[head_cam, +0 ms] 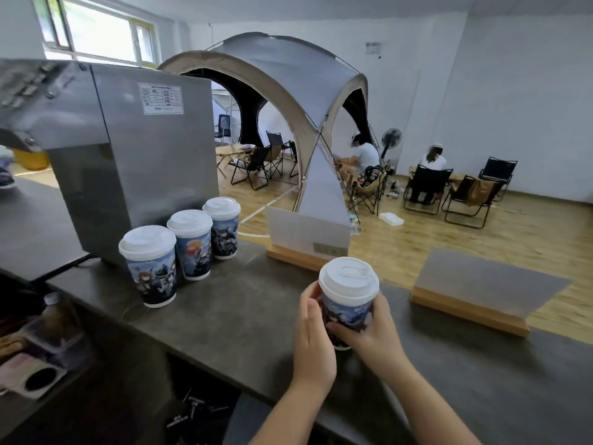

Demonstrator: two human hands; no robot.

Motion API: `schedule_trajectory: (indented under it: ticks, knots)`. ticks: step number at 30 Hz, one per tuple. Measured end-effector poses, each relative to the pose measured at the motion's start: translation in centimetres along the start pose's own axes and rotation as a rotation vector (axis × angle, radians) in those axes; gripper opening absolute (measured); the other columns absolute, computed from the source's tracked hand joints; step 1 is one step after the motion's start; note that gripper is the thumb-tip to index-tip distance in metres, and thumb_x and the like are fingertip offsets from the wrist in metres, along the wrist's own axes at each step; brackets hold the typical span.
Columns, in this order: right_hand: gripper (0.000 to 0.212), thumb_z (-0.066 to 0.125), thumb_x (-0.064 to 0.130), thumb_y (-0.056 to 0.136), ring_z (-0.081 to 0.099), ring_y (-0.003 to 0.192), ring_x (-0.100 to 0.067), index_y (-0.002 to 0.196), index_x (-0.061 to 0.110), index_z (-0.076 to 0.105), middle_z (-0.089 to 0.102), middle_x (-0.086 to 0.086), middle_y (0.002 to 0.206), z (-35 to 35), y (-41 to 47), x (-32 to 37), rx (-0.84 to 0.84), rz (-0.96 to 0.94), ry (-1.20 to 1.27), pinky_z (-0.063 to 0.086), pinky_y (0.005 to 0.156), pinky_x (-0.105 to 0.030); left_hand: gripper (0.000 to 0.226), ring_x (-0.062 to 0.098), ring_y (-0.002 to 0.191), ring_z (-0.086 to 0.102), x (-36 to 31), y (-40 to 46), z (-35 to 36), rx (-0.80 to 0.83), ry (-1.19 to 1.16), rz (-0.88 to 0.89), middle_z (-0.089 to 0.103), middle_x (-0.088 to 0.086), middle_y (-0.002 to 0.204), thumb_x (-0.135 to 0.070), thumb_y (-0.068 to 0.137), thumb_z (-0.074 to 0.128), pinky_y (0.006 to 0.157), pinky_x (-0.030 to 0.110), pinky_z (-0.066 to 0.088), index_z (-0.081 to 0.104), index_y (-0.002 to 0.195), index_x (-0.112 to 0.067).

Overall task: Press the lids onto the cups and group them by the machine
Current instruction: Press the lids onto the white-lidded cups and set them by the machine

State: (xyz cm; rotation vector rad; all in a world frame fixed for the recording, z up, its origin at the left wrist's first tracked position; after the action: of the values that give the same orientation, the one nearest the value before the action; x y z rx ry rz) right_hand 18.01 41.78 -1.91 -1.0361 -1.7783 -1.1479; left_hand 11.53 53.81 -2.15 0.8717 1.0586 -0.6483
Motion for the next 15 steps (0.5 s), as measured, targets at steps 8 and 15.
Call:
schedule_trajectory:
  ticks: [8, 15]
  knots:
    - [0.093, 0.082, 0.012, 0.072, 0.047, 0.121, 0.013, 0.142, 0.035, 0.026, 0.048, 0.027, 0.131, 12.0, 5.0, 4.4, 0.178, -0.06, 0.04, 0.044, 0.106, -0.025, 0.055, 0.011, 0.128, 0.054, 0.1, 9.0, -9.3, -0.11, -0.066, -0.03, 0.061, -0.004, 0.134, -0.063, 0.088, 0.032, 0.113, 0.046, 0.039, 0.057, 0.129, -0.034]
    - [0.092, 0.081, 0.006, 0.073, 0.053, 0.12, -0.001, 0.139, 0.039, 0.027, 0.053, 0.015, 0.129, 17.5, 10.6, 4.3, 0.078, -0.034, 0.078, 0.047, 0.097, -0.015, 0.063, 0.008, 0.136, 0.046, 1.6, 16.7, -12.7, -0.032, -0.045, -0.109, 0.055, -0.01, 0.143, -0.074, 0.086, 0.027, 0.118, 0.044, 0.031, 0.054, 0.134, -0.042]
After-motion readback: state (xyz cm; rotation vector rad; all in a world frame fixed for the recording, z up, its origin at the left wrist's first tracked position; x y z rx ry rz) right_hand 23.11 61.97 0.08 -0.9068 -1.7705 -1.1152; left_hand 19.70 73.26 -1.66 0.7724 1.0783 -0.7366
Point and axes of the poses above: each hand's wrist, its own y-axis towards the middle knuckle, its own z-axis out of the palm, x = y × z, the point moved 7 cm from there along y, towards the middle knuckle
